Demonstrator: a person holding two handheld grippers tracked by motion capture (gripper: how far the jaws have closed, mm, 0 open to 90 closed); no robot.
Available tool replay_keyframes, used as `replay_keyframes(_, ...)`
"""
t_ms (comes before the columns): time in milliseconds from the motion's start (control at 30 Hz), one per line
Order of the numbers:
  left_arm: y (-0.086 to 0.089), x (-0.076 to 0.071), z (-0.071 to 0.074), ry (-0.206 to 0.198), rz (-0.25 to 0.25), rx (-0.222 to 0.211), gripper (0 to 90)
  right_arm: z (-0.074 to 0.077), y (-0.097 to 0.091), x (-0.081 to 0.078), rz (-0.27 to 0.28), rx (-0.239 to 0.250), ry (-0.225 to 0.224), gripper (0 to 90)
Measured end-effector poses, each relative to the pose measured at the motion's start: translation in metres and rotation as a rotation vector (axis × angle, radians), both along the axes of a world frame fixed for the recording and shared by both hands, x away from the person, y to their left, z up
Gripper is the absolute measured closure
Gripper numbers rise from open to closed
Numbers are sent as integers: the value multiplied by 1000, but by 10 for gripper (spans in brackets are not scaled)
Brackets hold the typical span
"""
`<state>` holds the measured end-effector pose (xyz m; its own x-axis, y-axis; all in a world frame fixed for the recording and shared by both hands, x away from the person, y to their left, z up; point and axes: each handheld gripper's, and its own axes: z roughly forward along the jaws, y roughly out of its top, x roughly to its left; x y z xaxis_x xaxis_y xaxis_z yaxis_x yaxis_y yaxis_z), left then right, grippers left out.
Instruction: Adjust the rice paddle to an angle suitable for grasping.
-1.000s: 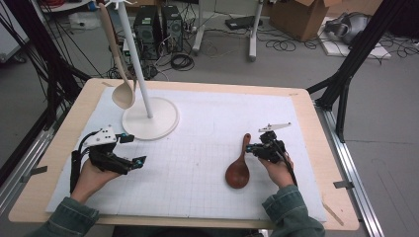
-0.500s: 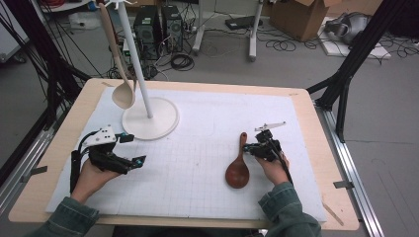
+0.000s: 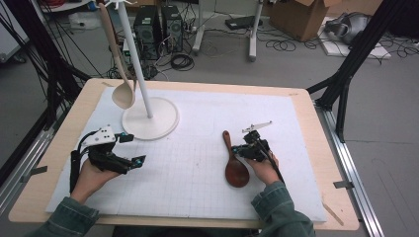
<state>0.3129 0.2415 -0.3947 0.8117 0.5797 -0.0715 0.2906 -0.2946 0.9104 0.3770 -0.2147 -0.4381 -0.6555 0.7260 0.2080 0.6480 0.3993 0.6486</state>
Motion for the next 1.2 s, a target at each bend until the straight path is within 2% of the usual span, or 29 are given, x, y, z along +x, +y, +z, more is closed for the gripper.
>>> replay_keyframes(367, 1, 0, 1, -3, 0, -2, 65, 0, 24, -2, 78, -3, 5, 898)
replay_keyframes(900, 1, 0, 1, -4, -1, -4, 65, 2, 45, -11, 178, 0, 8, 897)
replay_keyframes(1200, 2, 0, 2, -7, -3, -5, 65, 3, 45, -12, 177, 3, -1, 879)
